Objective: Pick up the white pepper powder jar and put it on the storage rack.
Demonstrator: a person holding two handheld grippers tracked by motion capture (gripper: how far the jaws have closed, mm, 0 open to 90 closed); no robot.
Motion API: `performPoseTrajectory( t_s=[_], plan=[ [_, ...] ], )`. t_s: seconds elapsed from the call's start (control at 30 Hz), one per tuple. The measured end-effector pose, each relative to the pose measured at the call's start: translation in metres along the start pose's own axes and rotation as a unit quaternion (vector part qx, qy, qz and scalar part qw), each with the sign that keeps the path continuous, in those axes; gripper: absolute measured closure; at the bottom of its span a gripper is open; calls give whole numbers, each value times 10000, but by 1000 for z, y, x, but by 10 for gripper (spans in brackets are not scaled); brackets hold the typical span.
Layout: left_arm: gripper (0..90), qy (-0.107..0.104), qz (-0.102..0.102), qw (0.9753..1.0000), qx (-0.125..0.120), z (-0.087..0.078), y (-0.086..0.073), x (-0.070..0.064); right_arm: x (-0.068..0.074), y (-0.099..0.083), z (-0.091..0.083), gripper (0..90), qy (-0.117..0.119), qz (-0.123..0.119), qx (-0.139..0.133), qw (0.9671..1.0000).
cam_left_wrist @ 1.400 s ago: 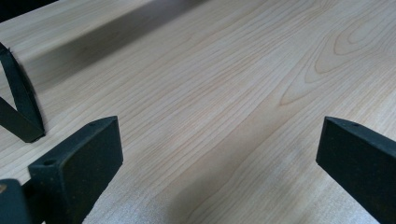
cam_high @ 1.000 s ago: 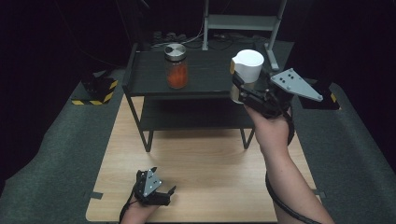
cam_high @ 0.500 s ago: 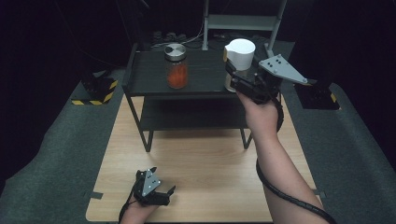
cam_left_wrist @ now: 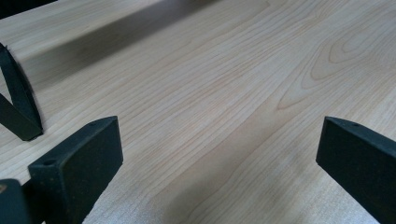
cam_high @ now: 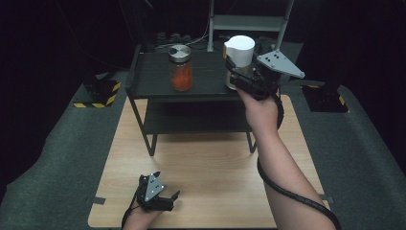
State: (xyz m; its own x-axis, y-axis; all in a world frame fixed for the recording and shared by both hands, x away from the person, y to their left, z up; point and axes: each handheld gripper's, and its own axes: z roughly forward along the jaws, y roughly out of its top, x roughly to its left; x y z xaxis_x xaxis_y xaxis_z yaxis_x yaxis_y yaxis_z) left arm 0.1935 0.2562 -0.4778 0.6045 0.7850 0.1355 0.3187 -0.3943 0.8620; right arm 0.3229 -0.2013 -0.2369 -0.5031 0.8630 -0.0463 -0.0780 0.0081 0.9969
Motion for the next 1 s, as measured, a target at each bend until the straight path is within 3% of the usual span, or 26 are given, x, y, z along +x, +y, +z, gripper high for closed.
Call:
performPoseTrajectory(
  t_s=[0.3,1.0],
  plan=[
    [8,-6,-28,10000,-23,0,-1,1,-1,-1,6,299,27,160,8,9999],
    [8,-17,-34,10000,-36,0,-1,1,-1,-6,5,295,67,234,-42,9997]
  ],
)
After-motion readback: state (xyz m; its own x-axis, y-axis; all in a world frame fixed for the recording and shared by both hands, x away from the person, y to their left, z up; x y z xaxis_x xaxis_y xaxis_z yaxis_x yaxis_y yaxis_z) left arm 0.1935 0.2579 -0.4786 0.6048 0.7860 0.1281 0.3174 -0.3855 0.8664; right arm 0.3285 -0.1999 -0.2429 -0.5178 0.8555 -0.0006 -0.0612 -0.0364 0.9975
